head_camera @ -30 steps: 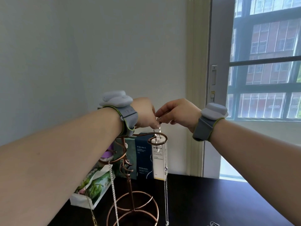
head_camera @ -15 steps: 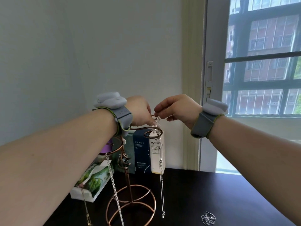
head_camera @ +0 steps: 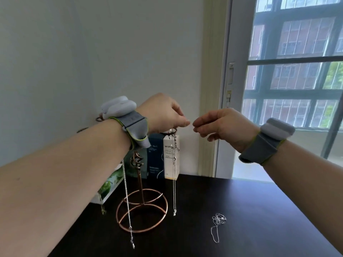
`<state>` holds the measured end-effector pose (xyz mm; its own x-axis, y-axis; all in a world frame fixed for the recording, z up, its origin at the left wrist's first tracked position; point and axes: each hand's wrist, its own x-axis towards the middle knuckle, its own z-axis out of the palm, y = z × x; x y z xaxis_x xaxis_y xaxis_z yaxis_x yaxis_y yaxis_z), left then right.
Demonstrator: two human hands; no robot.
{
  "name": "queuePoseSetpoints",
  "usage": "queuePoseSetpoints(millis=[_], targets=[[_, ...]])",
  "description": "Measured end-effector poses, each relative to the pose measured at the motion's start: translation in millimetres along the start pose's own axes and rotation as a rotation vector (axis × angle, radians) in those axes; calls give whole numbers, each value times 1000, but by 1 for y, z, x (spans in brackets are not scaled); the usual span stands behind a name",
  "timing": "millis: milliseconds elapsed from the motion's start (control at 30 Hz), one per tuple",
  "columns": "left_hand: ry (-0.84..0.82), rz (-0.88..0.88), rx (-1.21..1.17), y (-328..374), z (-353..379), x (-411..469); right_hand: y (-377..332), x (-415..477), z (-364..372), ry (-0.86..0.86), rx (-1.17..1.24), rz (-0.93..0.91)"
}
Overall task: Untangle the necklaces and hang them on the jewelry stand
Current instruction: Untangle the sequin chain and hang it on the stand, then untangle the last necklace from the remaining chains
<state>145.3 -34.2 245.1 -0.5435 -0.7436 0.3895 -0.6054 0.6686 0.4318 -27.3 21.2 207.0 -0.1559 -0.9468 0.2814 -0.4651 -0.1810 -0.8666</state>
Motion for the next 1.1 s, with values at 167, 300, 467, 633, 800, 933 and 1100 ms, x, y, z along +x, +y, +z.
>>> queuePoseSetpoints(millis=[167, 300, 467, 633, 800, 933, 1100], targets=[[11, 25, -68, 17, 18, -23, 19, -40, -13, 15, -5, 43], [-3, 49, -94, 29, 33, -42, 39, -71, -19, 19, -17, 95], [-131, 46, -119, 36, 65, -65, 69, -101, -19, 45, -147, 123], [-265, -10, -187, 24, 107, -79, 101, -119, -15, 48, -287, 154], [-334, -101, -289, 4, 160, -86, 129, -126, -4, 2, -345, 174], [-363, -174, -280, -15, 202, -88, 150, -126, 5, -31, -392, 196], [-355, -238, -175, -35, 238, -82, 172, -117, 10, -25, -406, 202]])
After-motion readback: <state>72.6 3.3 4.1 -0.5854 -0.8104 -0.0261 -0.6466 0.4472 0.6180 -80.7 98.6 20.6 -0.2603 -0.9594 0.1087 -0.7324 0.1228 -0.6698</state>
